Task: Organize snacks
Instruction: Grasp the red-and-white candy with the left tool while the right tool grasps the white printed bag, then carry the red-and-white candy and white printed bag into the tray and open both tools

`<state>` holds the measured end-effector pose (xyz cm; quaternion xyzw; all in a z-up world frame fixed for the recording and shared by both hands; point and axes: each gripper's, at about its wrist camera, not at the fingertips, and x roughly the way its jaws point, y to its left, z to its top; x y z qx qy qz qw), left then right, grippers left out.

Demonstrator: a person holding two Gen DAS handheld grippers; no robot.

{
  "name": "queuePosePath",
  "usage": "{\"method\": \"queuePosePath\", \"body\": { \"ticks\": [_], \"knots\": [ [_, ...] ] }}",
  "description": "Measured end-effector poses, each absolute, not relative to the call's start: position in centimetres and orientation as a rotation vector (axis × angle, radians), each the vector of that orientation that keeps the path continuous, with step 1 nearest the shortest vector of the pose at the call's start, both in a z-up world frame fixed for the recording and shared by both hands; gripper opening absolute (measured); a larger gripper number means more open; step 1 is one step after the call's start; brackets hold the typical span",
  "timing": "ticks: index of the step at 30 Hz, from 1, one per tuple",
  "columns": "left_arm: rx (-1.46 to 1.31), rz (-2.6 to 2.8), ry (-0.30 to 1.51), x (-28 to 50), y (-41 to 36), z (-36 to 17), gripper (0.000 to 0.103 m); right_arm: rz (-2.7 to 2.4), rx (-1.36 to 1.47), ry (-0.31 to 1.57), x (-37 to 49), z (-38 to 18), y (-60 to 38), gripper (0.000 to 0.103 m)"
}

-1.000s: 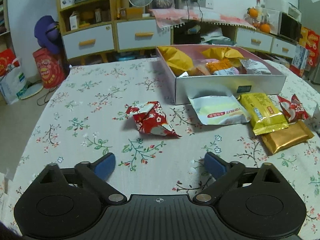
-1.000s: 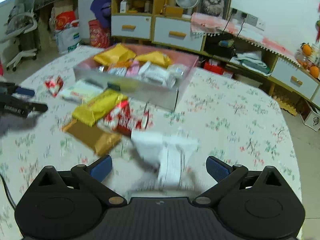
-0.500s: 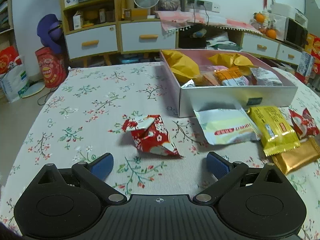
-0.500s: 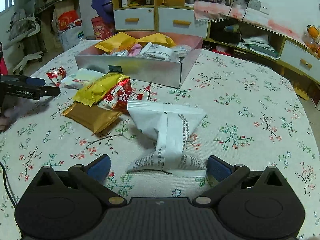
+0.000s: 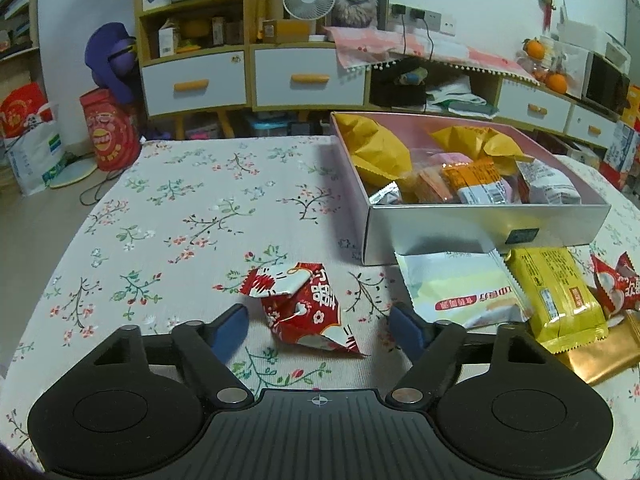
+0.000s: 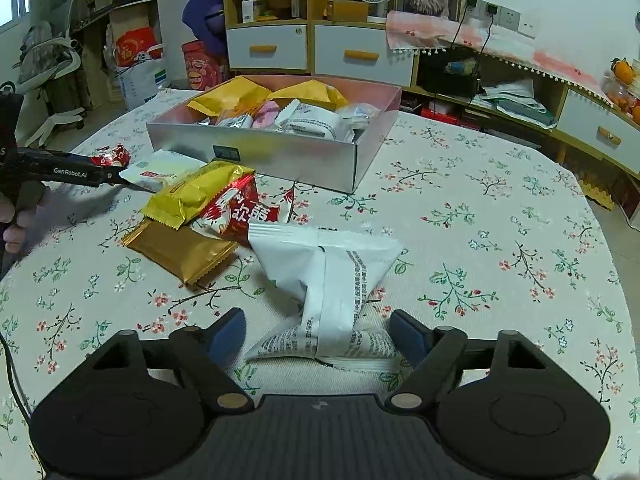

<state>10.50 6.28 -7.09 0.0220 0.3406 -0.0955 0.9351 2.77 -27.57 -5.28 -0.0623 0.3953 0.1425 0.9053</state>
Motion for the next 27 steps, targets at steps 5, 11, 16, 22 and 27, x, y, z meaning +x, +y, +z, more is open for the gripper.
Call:
{"method": "queuePosePath", "body": {
  "ticks": [5,11,16,22,27],
  "knots": [
    [0.045,-0.188,0.694,10.4,6.2,-7.0,0.061,0.287,-0.129,0.805,2.8,-5.0,-27.7,0.034],
    [0.042,-0.176,0.699,10.5,6.4,-6.8,0.042,0.28,-0.125,0.795,3.0,-4.7,-27.7,0.024],
    [0.032,-0.17,0.706,10.5,6.5,-6.6,0.036,0.283,-0.128,0.79,3.0,-4.5,-27.7,0.012],
    [0.028,-0.185,0.714,10.5,6.3,-6.4,0.032,0.28,-0.142,0.785,3.2,-4.4,-27.4,0.006],
    [0.019,-0.192,0.722,10.4,6.0,-5.8,0.032,0.271,-0.135,0.776,3.5,-4.0,-27.3,0.004]
  ]
}}
